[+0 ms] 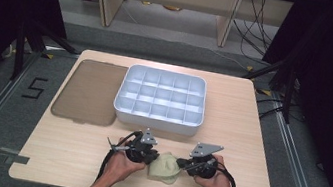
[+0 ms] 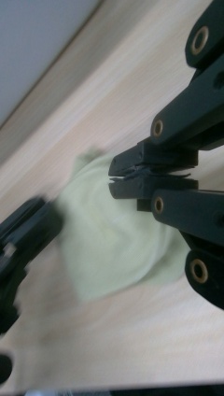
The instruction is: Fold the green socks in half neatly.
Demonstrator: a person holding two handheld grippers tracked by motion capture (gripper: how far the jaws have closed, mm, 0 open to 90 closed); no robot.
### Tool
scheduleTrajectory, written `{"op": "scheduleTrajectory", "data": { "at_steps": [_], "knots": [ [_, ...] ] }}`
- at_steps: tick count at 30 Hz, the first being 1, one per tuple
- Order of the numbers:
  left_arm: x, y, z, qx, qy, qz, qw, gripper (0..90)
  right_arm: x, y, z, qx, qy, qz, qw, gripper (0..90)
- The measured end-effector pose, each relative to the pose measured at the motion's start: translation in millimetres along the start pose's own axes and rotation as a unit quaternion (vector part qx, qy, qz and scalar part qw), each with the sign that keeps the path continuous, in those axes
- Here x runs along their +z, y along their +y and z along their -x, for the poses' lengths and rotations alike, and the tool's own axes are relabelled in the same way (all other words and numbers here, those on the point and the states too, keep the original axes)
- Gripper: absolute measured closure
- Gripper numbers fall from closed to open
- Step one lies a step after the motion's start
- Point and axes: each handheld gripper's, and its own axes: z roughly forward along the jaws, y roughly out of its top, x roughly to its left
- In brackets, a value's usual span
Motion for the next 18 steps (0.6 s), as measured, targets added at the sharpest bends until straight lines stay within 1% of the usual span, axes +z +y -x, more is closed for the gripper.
{"op": "scheduleTrajectory", "data": {
  "at_steps": [1,4,6,7,8,9,10,11,12,13,14,15,16,17,18],
  "knots": [
    [0.4,0.2,-0.4,0.003,-0.001,-0.001,1.0,82.6,0.2,-2.9,3.7,0.011,0.001,-0.003,0.9999,87.4],
    [0.6,0.1,-0.4,0.001,-0.001,0.002,1.0,82.3,0.0,-7.8,12.0,0.023,-0.005,-0.006,0.9997,87.0],
    [-0.1,0.0,0.4,-0.006,0.003,0.008,0.9999,81.9,-2.0,-7.2,13.0,0.03,0.002,0.005,0.9995,87.0],
    [-1.3,0.2,0.3,-0.004,0.002,0.011,0.9999,81.5,-5.1,-6.1,12.7,0.028,0.002,0.014,0.9995,86.9],
    [-1.3,0.2,0.3,-0.004,0.002,0.011,0.9999,81.2,-5.1,-6.1,12.7,0.028,0.002,0.014,0.9995,86.9],
    [-4.5,0.6,0.7,0.001,-0.001,0.014,0.9999,80.9,-13.3,-1.8,10.1,0.027,0.0,0.029,0.9992,86.8],
    [-6.2,0.3,2.7,-0.005,0.0,0.017,0.9998,80.7,-15.4,-0.8,8.2,0.028,0.002,0.035,0.999,86.7],
    [-7.9,0.0,3.8,-0.003,-0.002,0.018,0.9998,80.5,-17.7,0.6,6.6,0.017,0.001,0.042,0.9989,86.6],
    [-10.1,-0.4,5.2,0.003,-0.002,0.018,0.9998,80.4,-19.8,1.5,2.6,0.021,0.008,0.044,0.9988,86.6],
    [-10.1,-0.4,5.2,0.003,-0.002,0.018,0.9998,80.3,-19.8,1.5,2.6,0.021,0.008,0.044,0.9988,86.6],
    [-12.5,-1.8,7.5,0.006,-0.005,0.017,0.9998,80.3,-19.3,2.2,0.1,0.006,0.012,0.055,0.9984,86.6],
    [-14.9,-3.7,10.5,0.008,-0.013,0.016,0.9998,80.1,-19.8,2.8,-4.4,0.004,0.017,0.053,0.9985,86.6],
    [-18.2,-6.4,14.2,0.011,-0.017,0.017,0.9997,79.8,-17.8,2.4,-11.7,0.007,0.029,0.043,0.9986,86.6],
    [-20.6,-8.2,17.0,0.012,-0.019,0.017,0.9996,79.6,-16.1,2.1,-11.2,-0.004,0.029,0.041,0.9987,86.5],
    [-22.9,-10.0,19.0,0.014,-0.021,0.016,0.9996,79.5,-14.6,1.4,-12.5,-0.003,0.031,0.033,0.999,86.5]
  ]
}}
